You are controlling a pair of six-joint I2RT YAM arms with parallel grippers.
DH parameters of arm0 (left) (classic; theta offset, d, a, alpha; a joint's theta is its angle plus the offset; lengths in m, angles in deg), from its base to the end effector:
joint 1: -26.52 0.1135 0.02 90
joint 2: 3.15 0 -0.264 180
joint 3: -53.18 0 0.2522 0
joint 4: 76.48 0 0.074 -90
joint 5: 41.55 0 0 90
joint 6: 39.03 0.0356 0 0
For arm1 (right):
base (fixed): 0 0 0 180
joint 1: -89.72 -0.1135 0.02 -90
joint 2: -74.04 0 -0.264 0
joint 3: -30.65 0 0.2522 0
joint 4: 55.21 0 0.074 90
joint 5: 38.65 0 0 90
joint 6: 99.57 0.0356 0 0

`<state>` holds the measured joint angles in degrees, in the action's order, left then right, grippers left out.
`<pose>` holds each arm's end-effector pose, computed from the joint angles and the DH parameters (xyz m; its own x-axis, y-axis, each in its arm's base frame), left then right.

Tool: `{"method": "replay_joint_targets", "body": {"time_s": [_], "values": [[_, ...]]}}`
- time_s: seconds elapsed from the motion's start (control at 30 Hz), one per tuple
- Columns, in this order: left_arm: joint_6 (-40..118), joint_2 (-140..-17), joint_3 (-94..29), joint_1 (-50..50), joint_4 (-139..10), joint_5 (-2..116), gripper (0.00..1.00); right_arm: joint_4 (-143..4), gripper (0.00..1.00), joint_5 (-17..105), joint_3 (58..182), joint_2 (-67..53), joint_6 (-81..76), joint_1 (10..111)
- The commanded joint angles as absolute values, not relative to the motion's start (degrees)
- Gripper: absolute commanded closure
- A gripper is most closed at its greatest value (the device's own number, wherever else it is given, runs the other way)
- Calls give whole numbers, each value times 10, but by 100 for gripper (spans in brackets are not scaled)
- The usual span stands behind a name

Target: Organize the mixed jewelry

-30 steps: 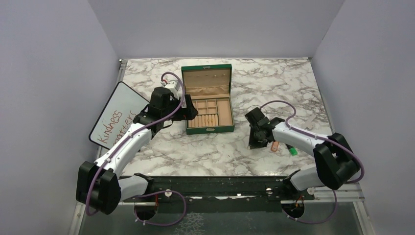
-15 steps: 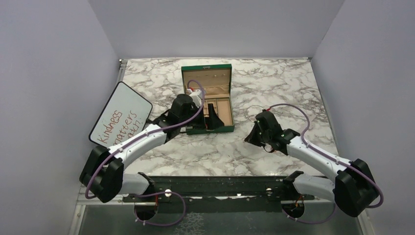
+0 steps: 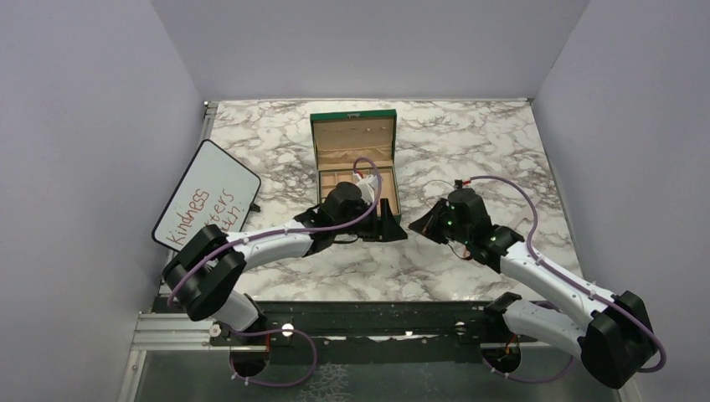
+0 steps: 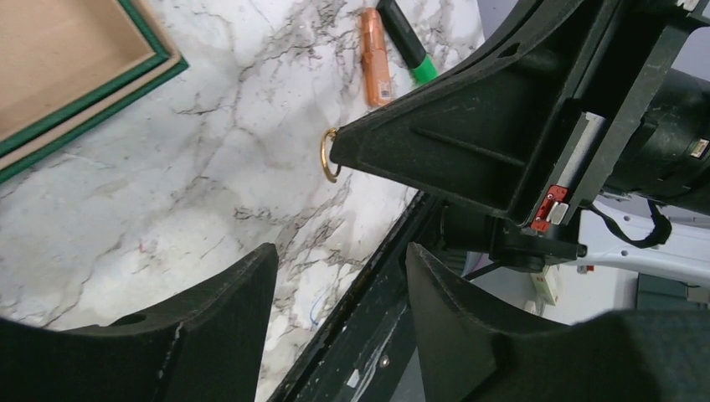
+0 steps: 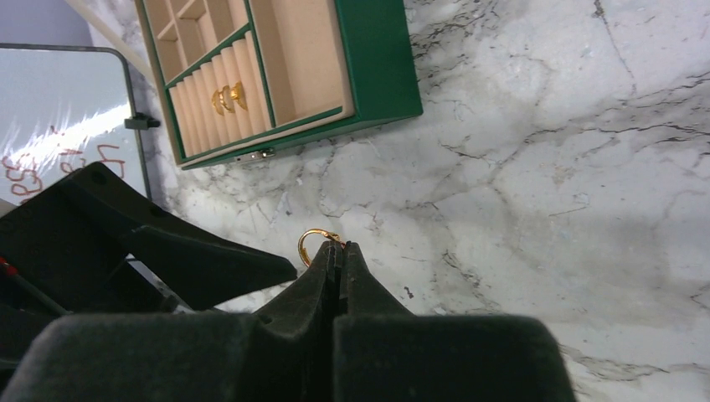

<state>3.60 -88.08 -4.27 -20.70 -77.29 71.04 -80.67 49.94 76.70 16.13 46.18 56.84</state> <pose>0.2045 -0.2412 0.2121 -0.8766 -0.0529 -0.4783 0.3926 0.4964 -0.7742 0.1790 0.1168 0.2189 -0.7487 0.5000 -0.4352 0.1062 0.7386 0.6658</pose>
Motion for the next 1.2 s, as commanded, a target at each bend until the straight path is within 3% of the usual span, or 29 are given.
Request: {"method": "replay_joint_targets", "body": {"time_s": [0.0,0.43,0.6,0.77,0.87,1.0,1.17], "values": [[5,-898,-42,-219,-841,684,45,-773,99,465,754,184,488,571],[-27,-922,-53,-224,-886,636,68,-769,99,449,749,191,503,572],[-28,-925,-51,-225,-886,645,81,-765,99,450,750,190,505,571],[-26,-918,-47,-225,-886,643,100,-769,99,454,751,190,499,572],[-22,-915,-44,-225,-886,639,100,-774,99,455,752,192,489,572],[-14,-911,-46,-223,-884,644,100,-785,90,464,759,213,472,572],[-14,-910,-52,-207,-861,666,100,-797,65,482,772,247,441,572]]}}
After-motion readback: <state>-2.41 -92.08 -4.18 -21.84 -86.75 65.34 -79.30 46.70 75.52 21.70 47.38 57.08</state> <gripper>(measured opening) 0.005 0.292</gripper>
